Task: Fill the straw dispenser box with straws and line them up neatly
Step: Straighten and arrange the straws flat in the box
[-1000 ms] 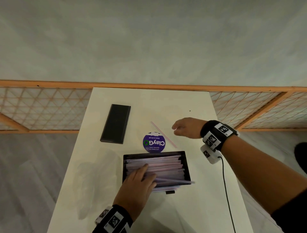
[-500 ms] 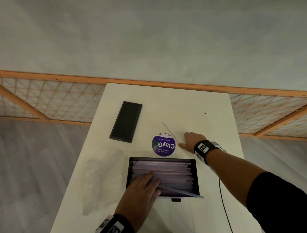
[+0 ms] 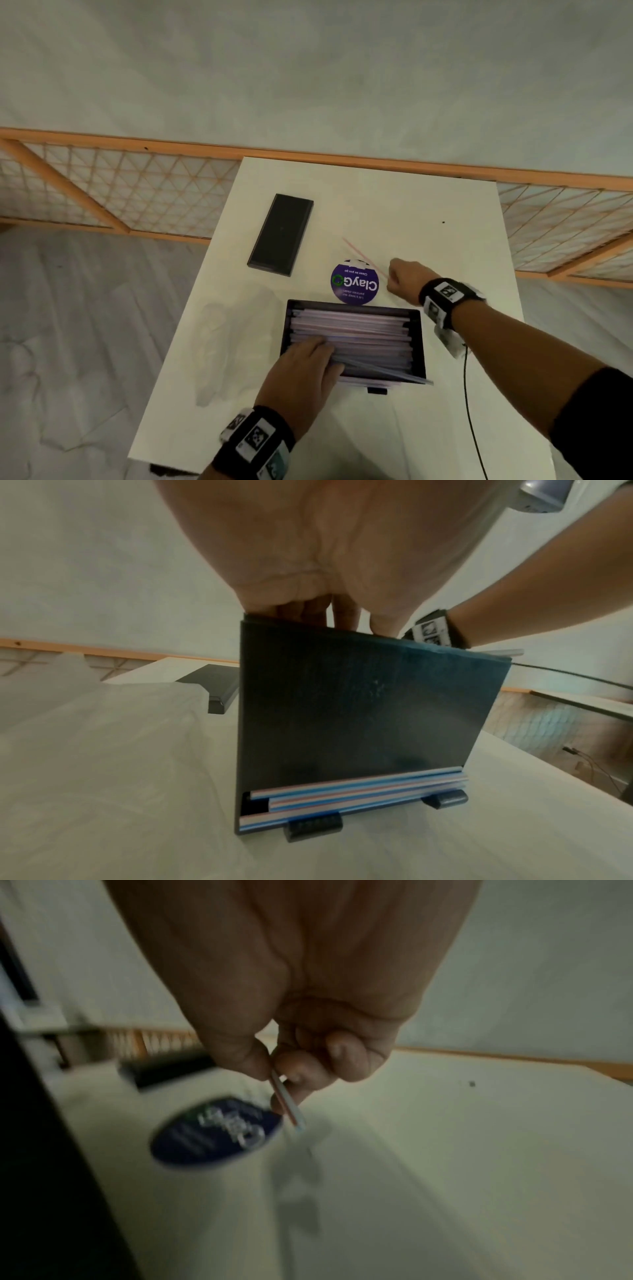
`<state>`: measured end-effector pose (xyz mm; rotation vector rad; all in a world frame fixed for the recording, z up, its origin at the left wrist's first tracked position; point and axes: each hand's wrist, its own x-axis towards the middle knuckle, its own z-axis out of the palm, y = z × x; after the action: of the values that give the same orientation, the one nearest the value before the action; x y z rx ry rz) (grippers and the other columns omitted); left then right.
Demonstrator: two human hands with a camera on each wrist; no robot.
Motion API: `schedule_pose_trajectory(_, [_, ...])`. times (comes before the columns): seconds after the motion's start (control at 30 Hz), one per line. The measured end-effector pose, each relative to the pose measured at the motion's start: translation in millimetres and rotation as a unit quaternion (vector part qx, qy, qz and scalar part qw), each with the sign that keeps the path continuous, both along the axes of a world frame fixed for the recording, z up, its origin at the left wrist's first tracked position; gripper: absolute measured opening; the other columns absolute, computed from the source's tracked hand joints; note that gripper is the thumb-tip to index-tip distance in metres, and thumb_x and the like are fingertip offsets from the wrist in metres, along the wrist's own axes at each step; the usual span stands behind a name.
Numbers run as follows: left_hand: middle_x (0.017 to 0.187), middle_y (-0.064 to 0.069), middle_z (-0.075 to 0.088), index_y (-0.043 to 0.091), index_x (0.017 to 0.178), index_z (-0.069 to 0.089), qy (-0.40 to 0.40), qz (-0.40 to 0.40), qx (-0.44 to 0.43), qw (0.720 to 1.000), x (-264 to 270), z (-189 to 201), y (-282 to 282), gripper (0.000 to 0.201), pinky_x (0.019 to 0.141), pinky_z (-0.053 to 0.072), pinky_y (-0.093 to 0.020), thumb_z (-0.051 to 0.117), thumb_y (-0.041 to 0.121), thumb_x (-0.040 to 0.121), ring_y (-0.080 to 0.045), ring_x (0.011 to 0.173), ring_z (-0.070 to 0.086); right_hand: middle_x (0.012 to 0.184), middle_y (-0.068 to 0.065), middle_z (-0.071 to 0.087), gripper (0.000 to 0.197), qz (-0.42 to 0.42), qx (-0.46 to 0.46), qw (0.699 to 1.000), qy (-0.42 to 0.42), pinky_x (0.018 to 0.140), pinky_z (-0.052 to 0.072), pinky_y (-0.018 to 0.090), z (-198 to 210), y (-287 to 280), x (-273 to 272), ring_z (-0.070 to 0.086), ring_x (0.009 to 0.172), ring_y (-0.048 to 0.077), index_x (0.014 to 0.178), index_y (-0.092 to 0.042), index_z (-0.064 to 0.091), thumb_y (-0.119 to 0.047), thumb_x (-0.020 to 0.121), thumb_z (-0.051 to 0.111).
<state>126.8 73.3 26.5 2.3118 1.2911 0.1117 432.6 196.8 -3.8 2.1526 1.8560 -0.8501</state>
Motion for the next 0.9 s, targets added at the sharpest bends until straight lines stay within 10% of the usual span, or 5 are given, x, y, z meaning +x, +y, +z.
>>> schedule_pose_trajectory(0.17, [0.101, 0.002, 0.062, 0.019, 0.097, 0.068, -0.012, -0.027, 0.071, 0.997, -5.1, 4.1, 3.1, 0.034, 0.079, 0.053, -0.035, 0.045, 0.043, 0.103, -0.019, 0.089, 0.058, 0.082, -0.010, 0.063, 0.007, 0.051, 0.188, 0.974, 0.118, 0.059, 0.045, 0.029, 88.5, -48.3, -3.4, 0.053, 0.061, 0.006, 0.092, -0.026, 0.051, -0.028, 0.096, 0.056])
schedule_pose_trajectory(0.3, [0.097, 0.006, 0.058, 0.024, 0.094, 0.066, 0.037, -0.038, 0.095, 0.994, -5.2, 10.9, 7.7, 0.038, 0.079, 0.048, -0.035, 0.037, 0.048, 0.102, -0.019, 0.086, 0.056, 0.086, -0.014, 0.060, 0.004, 0.144, 0.170, 0.971, 0.091, 0.064, 0.045, 0.024, 127.5, -94.8, -17.0, 0.053, 0.070, 0.006, 0.095, -0.031, 0.052, -0.034, 0.098, 0.052])
schedule_pose_trajectory(0.6, [0.088, 0.008, 0.055, 0.028, 0.085, 0.055, 0.026, 0.006, 0.114, 0.993, -16.8, 28.4, 15.5, 0.013, 0.072, 0.047, -0.036, 0.063, 0.037, 0.091, -0.019, 0.076, 0.055, 0.105, -0.004, 0.059, 0.017, 0.167, 0.145, 0.975, 0.026, 0.075, 0.051, 0.038, 95.0, -139.7, -53.3, 0.061, 0.092, 0.021, 0.098, -0.025, 0.057, -0.040, 0.095, 0.050])
schedule_pose_trajectory(0.9, [0.116, 0.004, 0.060, 0.025, 0.117, 0.069, 0.039, 0.003, 0.047, 0.998, -13.3, 20.6, 20.5, 0.024, 0.088, 0.054, -0.035, 0.060, 0.036, 0.098, -0.020, 0.100, 0.058, 0.105, 0.003, 0.068, 0.027, 0.142, 0.062, 0.988, -0.008, 0.081, 0.054, 0.040, 74.4, -156.1, -72.8, 0.064, 0.097, 0.027, 0.099, -0.019, 0.067, -0.032, 0.101, 0.044])
